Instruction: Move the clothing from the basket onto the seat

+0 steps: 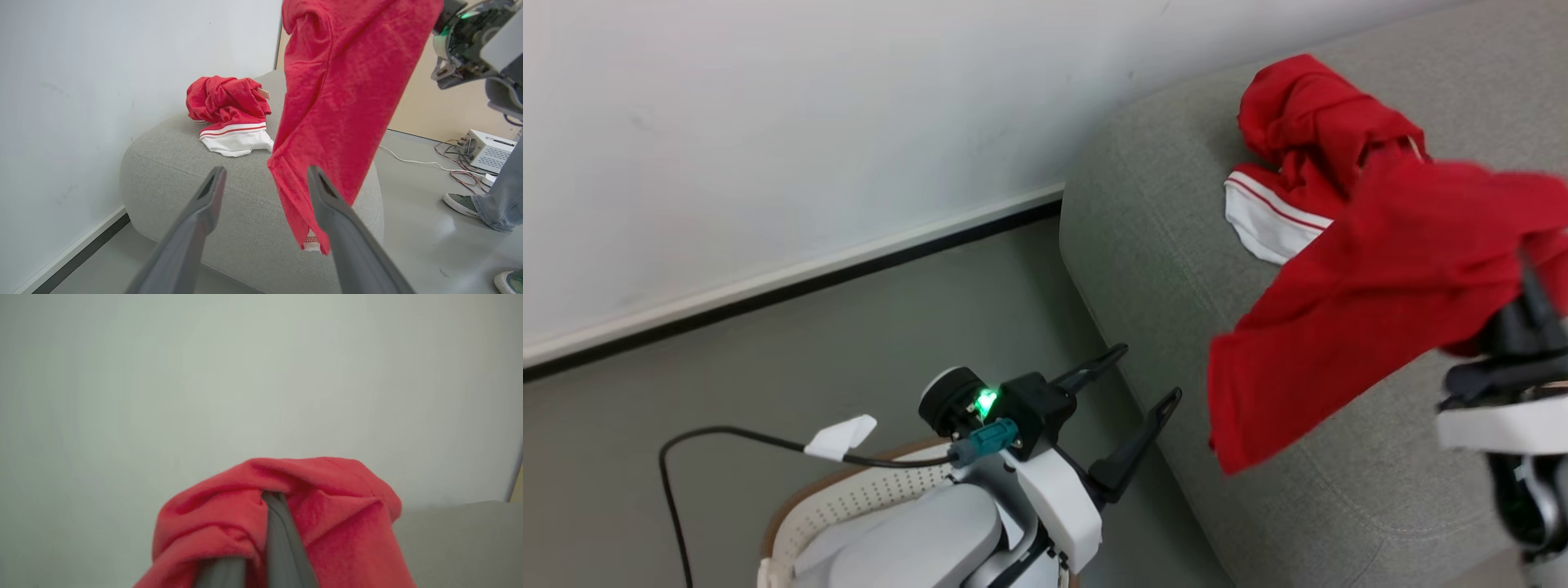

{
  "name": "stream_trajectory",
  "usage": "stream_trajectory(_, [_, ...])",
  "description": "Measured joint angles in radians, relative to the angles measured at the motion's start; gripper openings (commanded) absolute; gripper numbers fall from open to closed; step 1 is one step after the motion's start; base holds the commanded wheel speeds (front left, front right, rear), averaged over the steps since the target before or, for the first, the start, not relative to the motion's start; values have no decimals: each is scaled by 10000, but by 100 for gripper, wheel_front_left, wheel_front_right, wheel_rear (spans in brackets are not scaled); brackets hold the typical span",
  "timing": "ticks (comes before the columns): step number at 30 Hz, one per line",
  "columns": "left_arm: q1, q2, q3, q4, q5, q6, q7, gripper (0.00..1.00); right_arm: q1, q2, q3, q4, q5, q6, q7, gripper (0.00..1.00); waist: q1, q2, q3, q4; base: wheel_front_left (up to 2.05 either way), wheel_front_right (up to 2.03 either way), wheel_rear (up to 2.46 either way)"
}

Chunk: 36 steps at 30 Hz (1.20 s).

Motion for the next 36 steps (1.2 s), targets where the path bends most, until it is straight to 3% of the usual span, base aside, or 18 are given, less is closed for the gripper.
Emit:
stream_trajectory(11, [-813,510,29,-458,324,81,646,100,-1080,-732,-2738,-316,-130,0,-6,0,1,0,1647,427,0,0,0])
stream_trajectory(21, [-1462,1386,236,-1260,566,389,1377,100,-2386,-1524,-4510,1461,107,0,-4,0,1,0,3458,811,0,0,0])
stream_trajectory(28, [-1766,1720,357,-1787,667,617,1680,100,-3415,-2393,-4094,3797,207,0,-4,0,2,0,4533,1144,0,0,0])
stream_trajectory(32, [-1815,1739,387,-1879,713,679,1662,100,-3971,-2894,-2905,5789,489,0,96,0,2,0,4822,1468,0,0,0])
stream_trajectory(36, [-1811,1678,397,-1856,713,721,1511,100,-4560,-3260,-1768,7187,895,0,1051,0,2,-1,4888,1750,0,0,0])
